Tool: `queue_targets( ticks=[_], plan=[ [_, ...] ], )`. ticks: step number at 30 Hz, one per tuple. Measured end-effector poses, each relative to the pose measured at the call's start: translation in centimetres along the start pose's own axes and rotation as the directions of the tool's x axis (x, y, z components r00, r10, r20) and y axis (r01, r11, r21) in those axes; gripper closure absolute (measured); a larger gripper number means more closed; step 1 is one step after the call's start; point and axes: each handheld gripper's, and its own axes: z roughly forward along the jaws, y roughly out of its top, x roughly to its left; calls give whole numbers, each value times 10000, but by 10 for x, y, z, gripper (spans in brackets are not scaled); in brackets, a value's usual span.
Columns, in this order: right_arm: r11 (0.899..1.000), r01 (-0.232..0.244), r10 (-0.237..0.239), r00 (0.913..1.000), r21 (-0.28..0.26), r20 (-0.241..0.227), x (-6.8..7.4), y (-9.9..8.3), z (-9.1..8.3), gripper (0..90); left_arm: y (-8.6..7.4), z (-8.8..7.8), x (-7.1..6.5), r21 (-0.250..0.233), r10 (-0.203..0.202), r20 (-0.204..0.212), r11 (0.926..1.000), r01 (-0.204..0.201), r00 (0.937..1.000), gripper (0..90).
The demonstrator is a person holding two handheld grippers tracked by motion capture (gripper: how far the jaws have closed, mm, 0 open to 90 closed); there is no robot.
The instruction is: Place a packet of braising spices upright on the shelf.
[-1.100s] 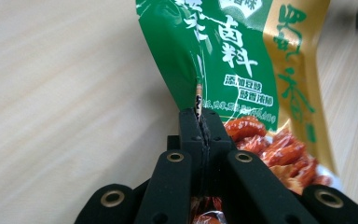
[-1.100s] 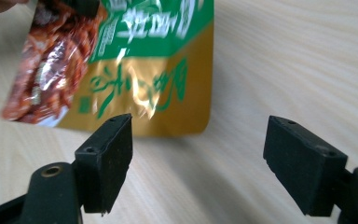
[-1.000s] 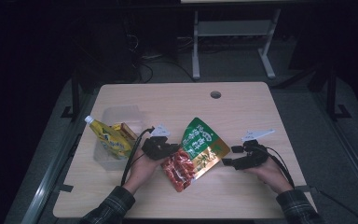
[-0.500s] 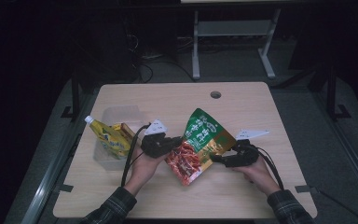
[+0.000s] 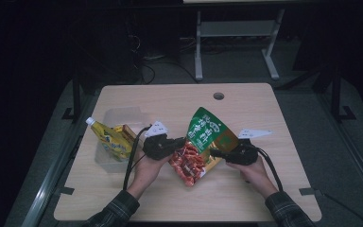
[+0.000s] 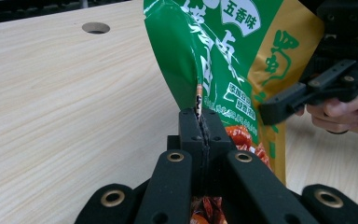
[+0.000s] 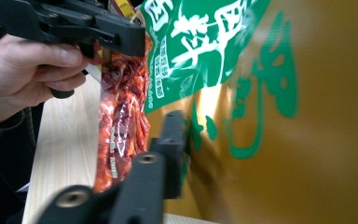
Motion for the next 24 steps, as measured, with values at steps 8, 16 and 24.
queue_targets(
  ticks=[8,16,24],
  plan=[
    [9984,511,-514,9986,241,148,0,14,-10,890,-2,4,-6,178,227,-377,9996,-220,9990,868],
    [9941,1016,-1019,9948,372,62,4,33,-22,894,-3,4,-7,448,235,-681,9988,-204,9974,581],
    [9871,1348,-1398,9887,865,539,12,59,-18,894,-18,3,-16,1651,962,239,9813,-988,9951,360]
  ],
)
